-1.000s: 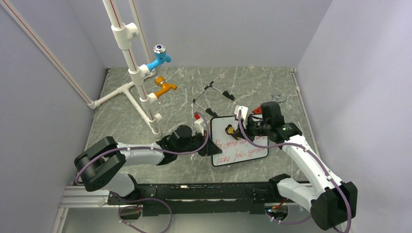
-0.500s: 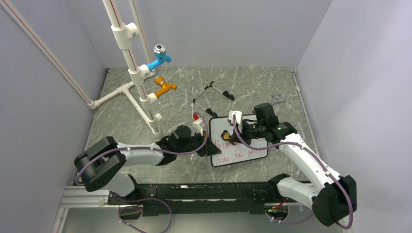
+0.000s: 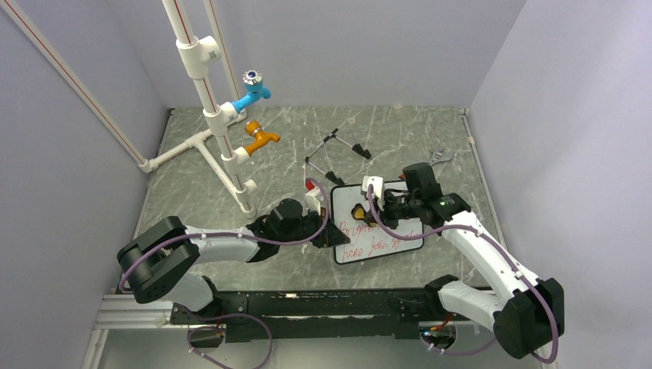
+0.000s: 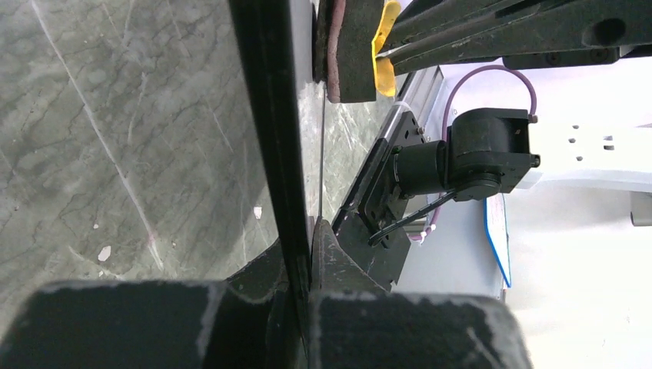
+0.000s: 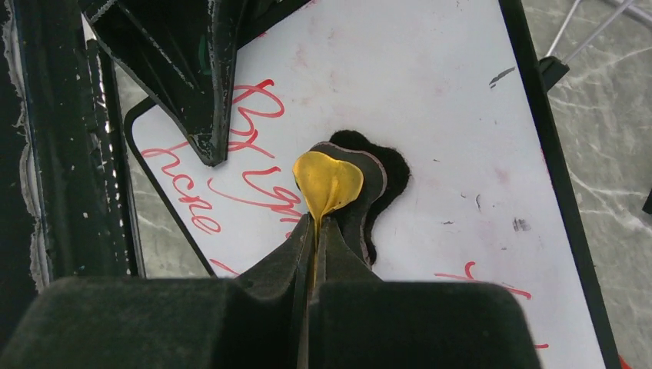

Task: Erase the whiteboard
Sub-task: Erase the whiteboard at the center of the board.

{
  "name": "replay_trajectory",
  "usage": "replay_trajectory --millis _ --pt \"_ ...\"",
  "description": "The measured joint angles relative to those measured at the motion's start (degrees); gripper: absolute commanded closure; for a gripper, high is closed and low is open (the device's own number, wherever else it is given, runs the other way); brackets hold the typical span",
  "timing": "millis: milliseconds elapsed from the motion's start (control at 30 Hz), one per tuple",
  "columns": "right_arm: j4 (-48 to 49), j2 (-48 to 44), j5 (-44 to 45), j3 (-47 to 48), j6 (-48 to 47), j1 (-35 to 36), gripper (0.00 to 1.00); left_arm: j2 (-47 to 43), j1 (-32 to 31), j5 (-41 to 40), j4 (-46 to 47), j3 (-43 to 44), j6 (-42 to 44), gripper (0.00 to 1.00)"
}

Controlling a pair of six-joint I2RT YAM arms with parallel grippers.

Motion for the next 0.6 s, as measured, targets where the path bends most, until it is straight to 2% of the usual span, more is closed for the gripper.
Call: replay_trajectory --millis 133,400,600 --pt "0.39 -0.17 0.92 0.00 2.01 -0.11 1.00 -0.22 0.02 -0.11 -0.20 -0.04 -0.37 1.00" --pt "6.23 -3.23 6.71 0.00 11.17 -7.89 1.00 -0.98 -0.22 0.44 0.09 -0.04 0.57 1.00" --pt "4.59 -2.21 3.17 0.00 6.82 -4.85 1.00 -0.96 -0.20 0.35 -0.24 -0.04 0.13 1.00"
